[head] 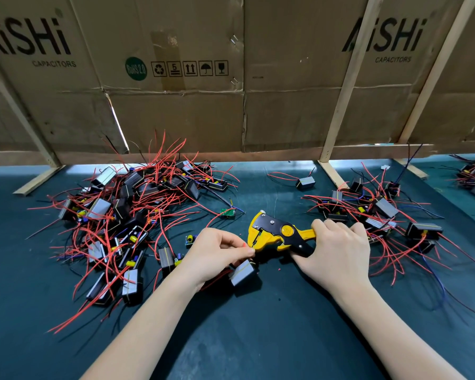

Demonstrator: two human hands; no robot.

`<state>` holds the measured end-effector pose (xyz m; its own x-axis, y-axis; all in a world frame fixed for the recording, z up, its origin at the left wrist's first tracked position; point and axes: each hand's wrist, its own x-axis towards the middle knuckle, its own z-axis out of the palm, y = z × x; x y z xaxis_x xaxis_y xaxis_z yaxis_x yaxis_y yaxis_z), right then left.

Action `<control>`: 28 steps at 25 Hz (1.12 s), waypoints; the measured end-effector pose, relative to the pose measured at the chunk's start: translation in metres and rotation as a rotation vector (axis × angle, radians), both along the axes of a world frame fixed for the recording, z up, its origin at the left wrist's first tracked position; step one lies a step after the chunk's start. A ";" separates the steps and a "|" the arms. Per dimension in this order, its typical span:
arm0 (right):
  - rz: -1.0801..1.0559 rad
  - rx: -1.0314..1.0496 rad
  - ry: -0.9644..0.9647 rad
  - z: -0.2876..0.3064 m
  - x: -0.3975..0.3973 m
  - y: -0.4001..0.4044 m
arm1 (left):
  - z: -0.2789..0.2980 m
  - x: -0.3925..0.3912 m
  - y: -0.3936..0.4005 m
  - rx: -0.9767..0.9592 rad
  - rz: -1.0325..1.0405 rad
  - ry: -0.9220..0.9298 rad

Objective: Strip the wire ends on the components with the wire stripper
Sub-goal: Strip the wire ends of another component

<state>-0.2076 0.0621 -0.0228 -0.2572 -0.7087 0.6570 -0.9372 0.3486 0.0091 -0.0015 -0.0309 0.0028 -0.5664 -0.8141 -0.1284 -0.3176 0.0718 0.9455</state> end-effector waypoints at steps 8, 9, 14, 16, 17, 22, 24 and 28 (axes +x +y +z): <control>0.004 0.078 -0.033 0.001 -0.001 0.000 | 0.001 0.003 -0.002 -0.027 -0.021 -0.027; 0.008 0.069 -0.031 0.002 -0.001 0.000 | 0.001 0.003 -0.002 -0.026 -0.027 -0.023; 0.014 -0.016 -0.032 0.004 -0.001 0.002 | 0.005 0.005 -0.003 -0.018 -0.062 0.011; 0.007 0.009 -0.047 0.002 0.000 0.000 | 0.005 0.006 -0.004 -0.016 -0.082 -0.006; 0.000 0.013 -0.051 0.001 -0.001 -0.001 | 0.005 0.007 -0.004 -0.011 -0.101 -0.019; -0.051 -0.002 -0.107 -0.002 -0.012 -0.001 | 0.005 0.011 -0.006 -0.018 -0.127 -0.042; -0.068 -0.017 -0.095 -0.003 -0.013 -0.002 | 0.006 0.011 -0.007 -0.003 -0.115 -0.049; -0.084 -0.008 -0.104 -0.004 -0.011 -0.003 | 0.009 0.015 -0.008 0.026 -0.174 -0.065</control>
